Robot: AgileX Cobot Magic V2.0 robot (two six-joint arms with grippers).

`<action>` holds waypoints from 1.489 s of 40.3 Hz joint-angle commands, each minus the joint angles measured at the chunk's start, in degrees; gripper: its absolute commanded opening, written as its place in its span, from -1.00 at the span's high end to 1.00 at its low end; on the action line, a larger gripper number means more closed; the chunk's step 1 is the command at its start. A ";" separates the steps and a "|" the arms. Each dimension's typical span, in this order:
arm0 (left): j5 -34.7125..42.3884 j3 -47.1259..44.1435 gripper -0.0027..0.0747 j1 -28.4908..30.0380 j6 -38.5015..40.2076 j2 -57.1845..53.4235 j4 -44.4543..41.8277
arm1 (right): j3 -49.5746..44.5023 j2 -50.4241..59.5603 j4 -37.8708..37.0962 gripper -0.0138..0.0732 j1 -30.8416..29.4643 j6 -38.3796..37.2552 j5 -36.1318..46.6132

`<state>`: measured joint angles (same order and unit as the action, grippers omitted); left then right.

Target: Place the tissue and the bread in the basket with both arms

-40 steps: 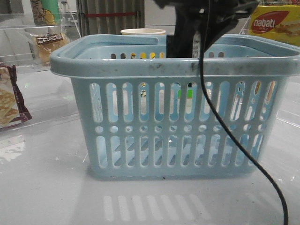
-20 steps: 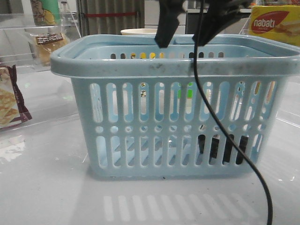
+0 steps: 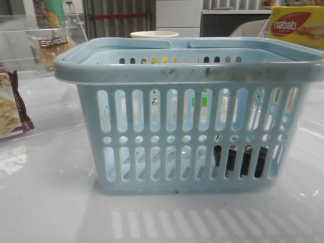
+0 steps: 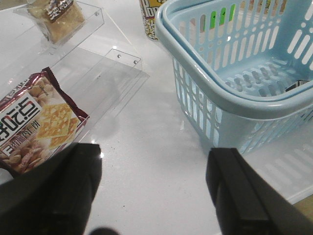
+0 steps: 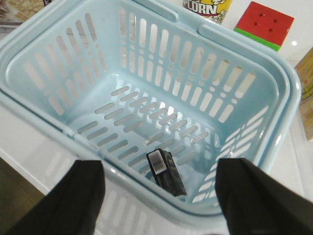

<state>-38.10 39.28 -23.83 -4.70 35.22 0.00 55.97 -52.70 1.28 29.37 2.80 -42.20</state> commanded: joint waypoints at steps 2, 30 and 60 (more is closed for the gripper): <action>4.95 1.50 -0.38 -0.39 0.06 0.32 0.00 | -3.61 8.00 -0.85 -0.63 -0.01 0.77 3.27; 8.70 4.78 -0.73 -0.28 0.06 6.75 -1.04 | -9.87 18.58 -1.28 -0.63 -0.01 0.77 1.47; 12.24 37.05 -0.73 11.52 0.61 53.44 1.00 | -9.93 18.58 -1.28 -0.63 -0.01 0.77 1.47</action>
<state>-30.13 71.47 -14.33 -4.70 87.18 -1.73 44.56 -34.10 0.55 29.37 2.94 -44.79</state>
